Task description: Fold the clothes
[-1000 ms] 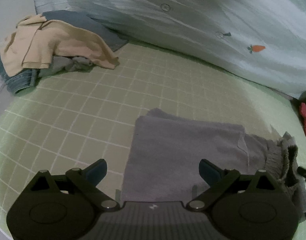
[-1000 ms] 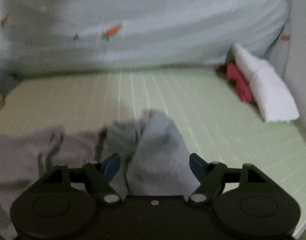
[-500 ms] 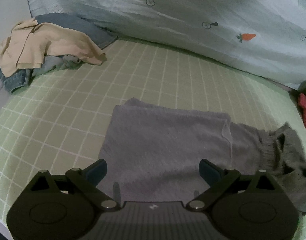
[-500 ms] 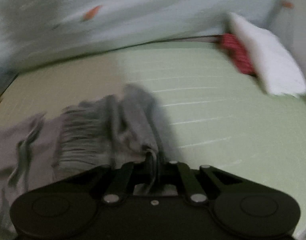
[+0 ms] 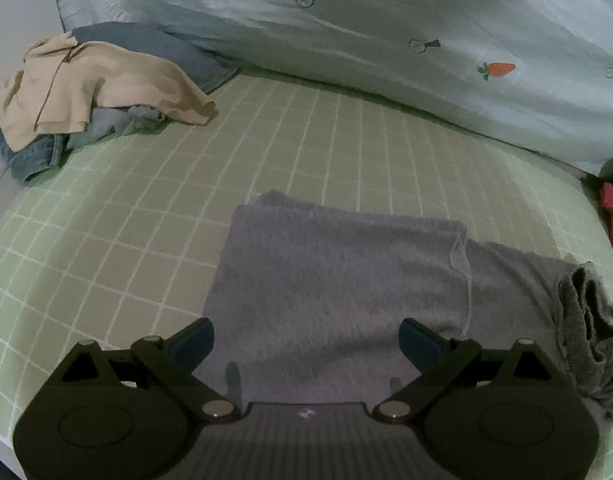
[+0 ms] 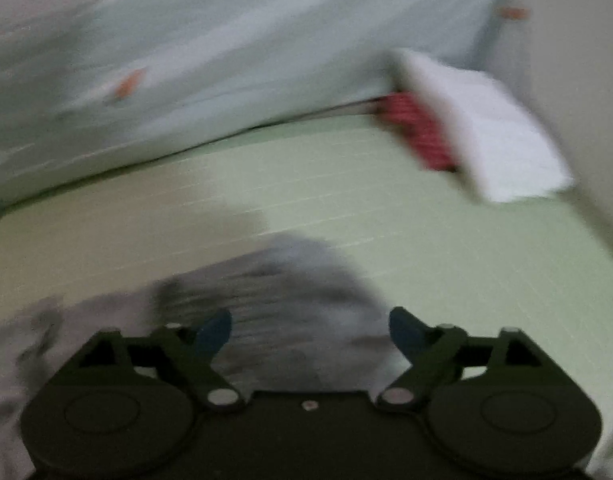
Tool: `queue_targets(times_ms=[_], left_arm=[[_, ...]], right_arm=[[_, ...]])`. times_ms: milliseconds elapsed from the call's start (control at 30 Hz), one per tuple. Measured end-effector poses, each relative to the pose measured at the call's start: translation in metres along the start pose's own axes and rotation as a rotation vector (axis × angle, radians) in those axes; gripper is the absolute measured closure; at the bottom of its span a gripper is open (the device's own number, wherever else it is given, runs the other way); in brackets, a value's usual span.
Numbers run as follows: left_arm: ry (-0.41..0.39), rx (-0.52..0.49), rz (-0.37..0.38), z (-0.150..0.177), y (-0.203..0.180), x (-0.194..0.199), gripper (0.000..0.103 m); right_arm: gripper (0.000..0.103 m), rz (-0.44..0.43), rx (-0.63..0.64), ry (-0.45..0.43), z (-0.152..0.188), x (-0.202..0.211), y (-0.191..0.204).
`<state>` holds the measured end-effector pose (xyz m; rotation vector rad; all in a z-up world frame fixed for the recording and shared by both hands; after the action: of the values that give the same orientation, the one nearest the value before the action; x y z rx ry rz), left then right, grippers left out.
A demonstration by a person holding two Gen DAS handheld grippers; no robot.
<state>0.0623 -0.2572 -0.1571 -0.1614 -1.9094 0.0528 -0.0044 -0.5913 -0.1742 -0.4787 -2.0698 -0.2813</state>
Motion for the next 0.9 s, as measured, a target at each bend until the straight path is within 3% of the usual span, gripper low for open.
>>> queue_targets(times_ms=[167,300,467,500,533,567,633,700,800,900], left_arm=[[-0.001,-0.007,-0.002,-0.001,0.008,0.002,0.005],[0.008,0.000,-0.006,-0.001,0.016,0.000,0.005],[0.009,0.010,0.002,-0.003,0.021,-0.002,0.005],[0.009,0.010,0.005,-0.003,0.021,-0.002,0.005],[0.008,0.009,0.005,-0.003,0.022,-0.002,0.005],[0.006,0.008,0.005,-0.004,0.022,-0.002,0.005],[0.005,0.004,0.008,-0.003,0.022,-0.001,0.005],[0.002,0.004,0.008,-0.003,0.025,0.000,0.005],[-0.004,0.012,0.005,-0.003,0.030,0.002,0.005],[-0.009,0.029,-0.003,-0.003,0.038,0.003,0.005]], right_arm=[[0.007,0.033,0.135,0.038,0.008,-0.025,0.051],[0.003,0.084,0.144,0.061,0.010,-0.039,0.055],[0.003,0.058,0.140,0.131,0.018,-0.051,0.052],[0.009,0.063,0.151,0.139,0.020,-0.051,0.053],[0.027,0.068,0.158,0.140,0.023,-0.050,0.053],[0.034,0.062,0.156,0.133,0.023,-0.048,0.053],[0.070,0.030,0.126,0.111,0.020,-0.039,0.050],[0.097,0.014,0.088,0.081,0.014,-0.027,0.045],[0.097,0.037,0.094,0.010,0.003,0.002,0.044],[0.097,-0.012,0.112,-0.053,-0.003,0.037,0.059]])
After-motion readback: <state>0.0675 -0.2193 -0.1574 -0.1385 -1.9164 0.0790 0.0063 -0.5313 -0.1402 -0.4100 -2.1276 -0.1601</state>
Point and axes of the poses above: each gripper's, at about its wrist camera, not at the fingertips, and x roughly against the way its jaws point, y to its left, z to its underside, the point moved 8 cm from there along -x, roughly the way its jaws point, and after that the axes turned 15 degrees about y, right-handed, at the moved point
